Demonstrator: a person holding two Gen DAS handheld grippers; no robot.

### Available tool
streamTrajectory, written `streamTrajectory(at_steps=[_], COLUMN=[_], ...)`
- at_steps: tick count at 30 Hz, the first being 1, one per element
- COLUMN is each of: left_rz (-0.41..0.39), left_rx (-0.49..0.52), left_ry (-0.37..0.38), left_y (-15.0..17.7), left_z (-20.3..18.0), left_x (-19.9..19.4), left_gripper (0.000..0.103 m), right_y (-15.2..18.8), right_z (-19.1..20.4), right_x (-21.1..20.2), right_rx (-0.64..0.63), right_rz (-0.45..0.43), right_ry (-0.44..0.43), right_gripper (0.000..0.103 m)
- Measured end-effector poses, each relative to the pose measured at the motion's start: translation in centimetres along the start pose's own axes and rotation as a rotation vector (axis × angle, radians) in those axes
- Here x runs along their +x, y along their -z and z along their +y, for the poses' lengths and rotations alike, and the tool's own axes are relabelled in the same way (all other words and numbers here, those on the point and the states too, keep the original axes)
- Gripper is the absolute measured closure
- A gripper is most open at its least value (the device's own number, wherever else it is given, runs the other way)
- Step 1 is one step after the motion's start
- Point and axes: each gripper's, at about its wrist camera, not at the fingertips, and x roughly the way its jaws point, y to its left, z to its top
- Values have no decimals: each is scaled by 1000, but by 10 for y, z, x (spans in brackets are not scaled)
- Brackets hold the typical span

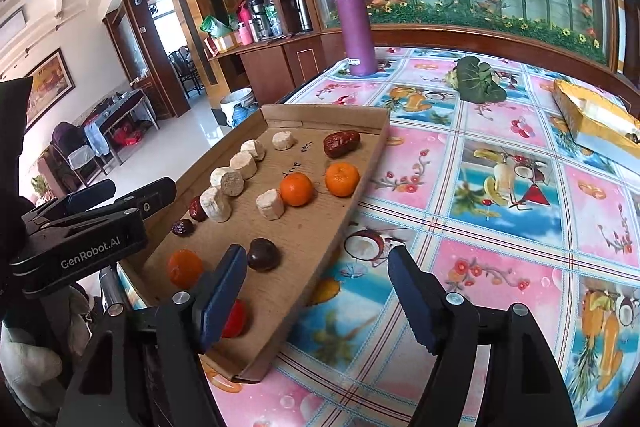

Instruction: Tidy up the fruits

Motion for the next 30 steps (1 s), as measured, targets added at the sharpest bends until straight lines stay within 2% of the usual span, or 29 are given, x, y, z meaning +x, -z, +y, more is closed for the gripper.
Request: streamTrajectory(at_steps=[11, 14, 16, 17, 19, 23, 30], left_rz=[-11, -86, -149, -178, -219, -233, -143], left_rx=[30, 16, 0, -7, -24, -47, -50], left_ry=[4, -52, -120, -150, -170, -133, -50], left_y=[2, 2, 1, 1, 4, 10, 13], left_z=[-22, -23, -23, -23, -21, -16, -15], left_x=[-2, -16, -30, -37, -46, -49, -34], left_gripper=[14, 14, 9, 1, 0, 0, 0], right_y=[7, 8, 8, 8, 8, 9, 10], right_z=[-10, -9, -7, -6, -2, 3, 6], right_x=[-6, -8, -10, -11, -14, -16, -14], right_rx=[4, -5, -16, -23, -38, -58, -67], right_rz=[-19, -28, -37, -44, -57, -67, -58], right_ry=[61, 75, 83, 87, 89, 92, 107], right_gripper=[22, 22, 21, 21, 19, 18, 16])
